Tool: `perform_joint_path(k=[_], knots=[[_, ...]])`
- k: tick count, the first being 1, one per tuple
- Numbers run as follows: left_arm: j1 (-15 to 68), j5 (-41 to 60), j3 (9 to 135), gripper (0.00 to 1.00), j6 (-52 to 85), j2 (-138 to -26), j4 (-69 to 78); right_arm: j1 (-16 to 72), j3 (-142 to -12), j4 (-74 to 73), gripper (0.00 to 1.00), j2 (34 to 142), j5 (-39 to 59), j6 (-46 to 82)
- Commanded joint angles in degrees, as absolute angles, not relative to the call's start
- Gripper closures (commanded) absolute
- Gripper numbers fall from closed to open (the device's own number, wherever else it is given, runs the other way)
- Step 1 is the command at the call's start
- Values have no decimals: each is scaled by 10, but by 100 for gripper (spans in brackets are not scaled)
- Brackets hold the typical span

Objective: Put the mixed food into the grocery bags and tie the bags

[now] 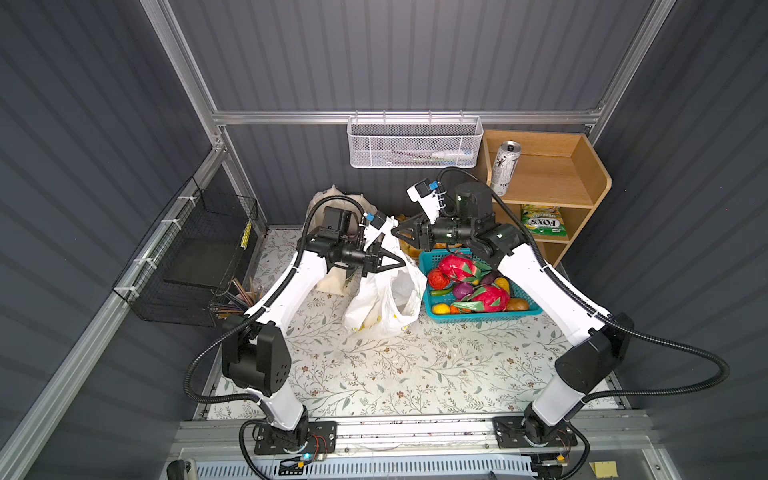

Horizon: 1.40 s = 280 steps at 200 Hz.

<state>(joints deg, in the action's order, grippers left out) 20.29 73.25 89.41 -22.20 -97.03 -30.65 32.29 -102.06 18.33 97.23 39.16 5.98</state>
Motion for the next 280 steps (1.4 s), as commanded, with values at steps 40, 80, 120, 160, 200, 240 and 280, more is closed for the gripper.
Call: perform_joint_path(k=[40,80,120,160,200,240,280], knots=[[196,739,910,94,-223,-972,-312,284,-938,75,100,927,368,153],[185,728,837,84,-85,-927,-112,247,-874,49,100,898,330,199],[182,705,816,100,-26,-930,-35,247,-826,30,100,870,323,213],[182,695,780,100,-1,-932,15,258,-767,-4,100,829,331,238],[182,690,757,100,62,-937,117,305,-720,10,100,776,285,221],[179,690,728,100,131,-944,220,363,-656,39,100,717,185,186],[178,701,719,100,169,-949,271,374,-582,16,100,703,144,217]])
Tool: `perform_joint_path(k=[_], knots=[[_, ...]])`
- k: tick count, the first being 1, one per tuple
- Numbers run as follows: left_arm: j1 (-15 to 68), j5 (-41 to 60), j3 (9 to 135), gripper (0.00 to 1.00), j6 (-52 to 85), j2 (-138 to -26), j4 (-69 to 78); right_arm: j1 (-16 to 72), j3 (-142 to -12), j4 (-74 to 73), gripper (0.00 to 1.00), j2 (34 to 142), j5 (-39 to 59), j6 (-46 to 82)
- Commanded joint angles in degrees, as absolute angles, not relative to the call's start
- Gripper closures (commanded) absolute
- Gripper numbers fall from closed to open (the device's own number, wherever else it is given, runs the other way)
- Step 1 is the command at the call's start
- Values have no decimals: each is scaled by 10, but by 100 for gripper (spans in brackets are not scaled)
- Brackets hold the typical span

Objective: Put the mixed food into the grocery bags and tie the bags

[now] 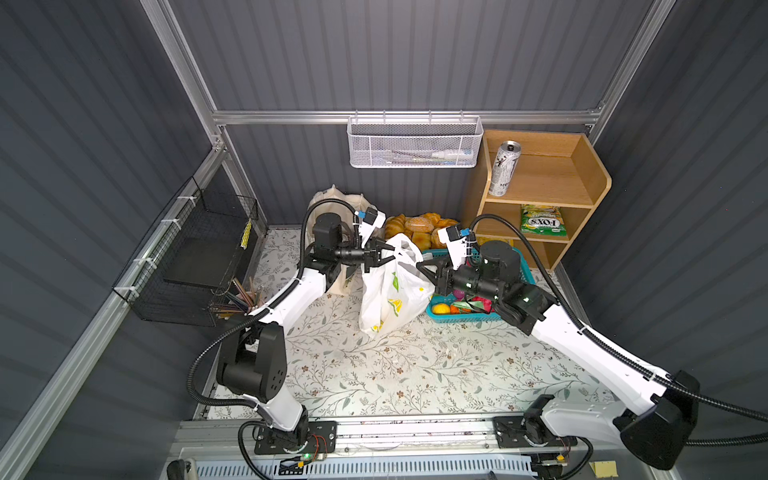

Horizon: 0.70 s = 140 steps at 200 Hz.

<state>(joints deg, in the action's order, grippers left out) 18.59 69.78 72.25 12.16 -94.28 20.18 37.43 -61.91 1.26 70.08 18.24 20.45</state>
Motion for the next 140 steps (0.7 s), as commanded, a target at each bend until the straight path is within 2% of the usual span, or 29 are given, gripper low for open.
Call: perform_joint_path(k=[1,80,88,95,119,132,140], knots=[[178,701,718,100,171,-949,274,374,-580,15,100,704,144,218],[178,752,703,100,369,-991,498,372,-645,-25,100,843,161,238],[177,753,699,91,373,-991,501,371,-645,-30,100,844,159,241],[175,755,694,88,371,-989,501,371,-646,-31,100,844,158,242],[164,746,685,85,321,-977,432,371,-641,-33,100,845,157,246],[158,726,686,73,236,-958,320,372,-632,-36,100,847,155,248],[158,709,696,70,143,-944,207,371,-628,-38,100,847,153,250]])
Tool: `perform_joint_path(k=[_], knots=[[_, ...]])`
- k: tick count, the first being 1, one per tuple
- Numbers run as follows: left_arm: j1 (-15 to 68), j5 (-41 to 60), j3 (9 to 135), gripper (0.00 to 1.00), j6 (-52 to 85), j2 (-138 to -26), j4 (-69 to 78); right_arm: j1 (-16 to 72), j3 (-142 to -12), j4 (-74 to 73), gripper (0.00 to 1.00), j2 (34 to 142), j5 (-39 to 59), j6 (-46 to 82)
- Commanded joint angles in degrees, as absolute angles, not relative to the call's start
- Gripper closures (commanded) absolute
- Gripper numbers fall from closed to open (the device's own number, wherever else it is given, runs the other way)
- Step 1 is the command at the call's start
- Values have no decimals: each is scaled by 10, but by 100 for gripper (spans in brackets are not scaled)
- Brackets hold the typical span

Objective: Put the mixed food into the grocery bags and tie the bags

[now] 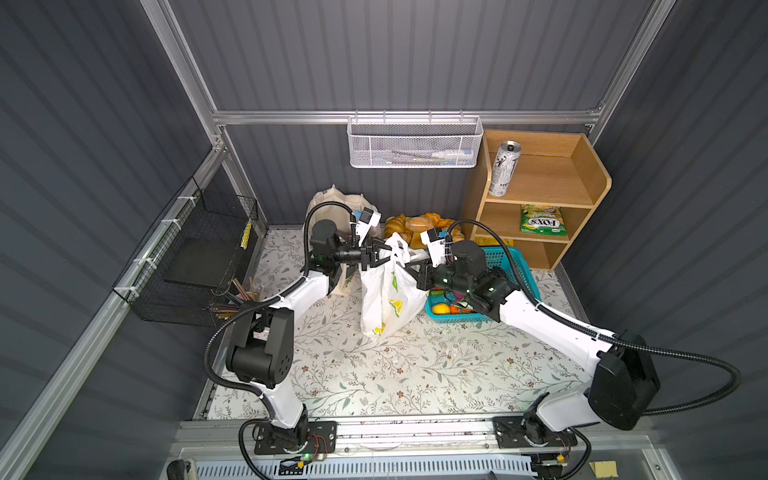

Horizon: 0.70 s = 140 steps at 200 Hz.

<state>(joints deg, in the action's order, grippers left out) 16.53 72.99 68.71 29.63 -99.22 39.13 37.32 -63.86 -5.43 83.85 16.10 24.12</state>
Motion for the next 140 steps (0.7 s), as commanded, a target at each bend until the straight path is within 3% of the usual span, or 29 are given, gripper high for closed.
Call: perform_joint_path(k=[1,18,43,77,140], knots=[[159,706,698,69,132,-942,186,371,-627,-39,100,847,153,250],[159,665,753,63,-70,-932,-81,372,-616,-48,100,847,149,255],[159,626,785,56,-184,-928,-234,372,-608,-56,100,849,147,258],[159,565,761,52,-211,-888,-250,372,-604,-59,100,846,145,262],[162,565,745,44,-159,-845,-161,373,-595,-62,100,837,148,265]])
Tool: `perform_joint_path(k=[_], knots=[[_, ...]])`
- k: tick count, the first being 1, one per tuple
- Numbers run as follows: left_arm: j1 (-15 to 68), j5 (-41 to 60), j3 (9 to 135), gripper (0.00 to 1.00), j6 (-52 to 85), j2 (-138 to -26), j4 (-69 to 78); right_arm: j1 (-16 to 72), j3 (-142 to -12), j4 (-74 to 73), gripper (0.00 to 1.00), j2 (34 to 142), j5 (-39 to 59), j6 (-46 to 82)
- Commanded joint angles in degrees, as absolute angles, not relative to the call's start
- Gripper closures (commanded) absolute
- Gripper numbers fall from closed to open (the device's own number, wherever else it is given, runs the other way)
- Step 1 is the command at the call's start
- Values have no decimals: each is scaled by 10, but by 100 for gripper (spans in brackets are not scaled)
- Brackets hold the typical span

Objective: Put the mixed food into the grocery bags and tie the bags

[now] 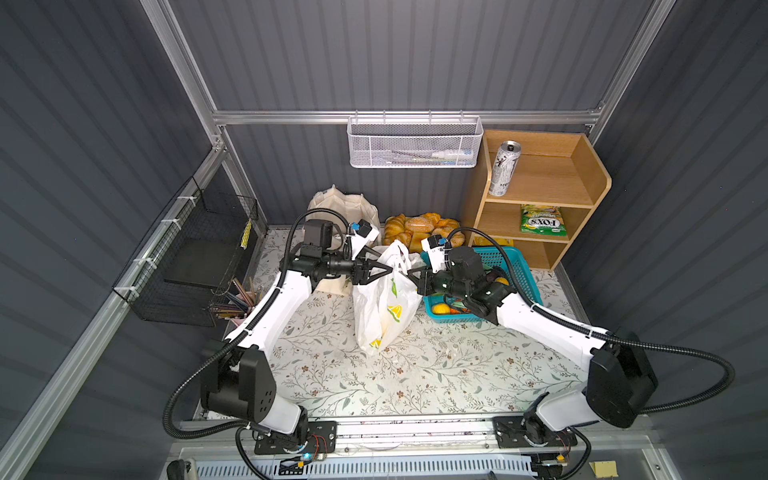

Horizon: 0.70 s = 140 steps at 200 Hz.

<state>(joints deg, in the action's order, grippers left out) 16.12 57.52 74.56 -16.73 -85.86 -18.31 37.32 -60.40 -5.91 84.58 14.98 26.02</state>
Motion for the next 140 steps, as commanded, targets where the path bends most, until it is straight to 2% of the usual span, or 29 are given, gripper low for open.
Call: perform_joint_path(k=[1,35,76,140], knots=[[162,564,746,44,-159,-845,-160,373,-594,-62,100,837,147,265],[189,505,805,43,-214,-871,-248,374,-592,-64,100,835,149,265],[214,491,863,41,-207,-894,-250,374,-584,-69,100,834,151,268],[251,446,949,39,-252,-965,-374,376,-569,-80,100,828,150,274]])
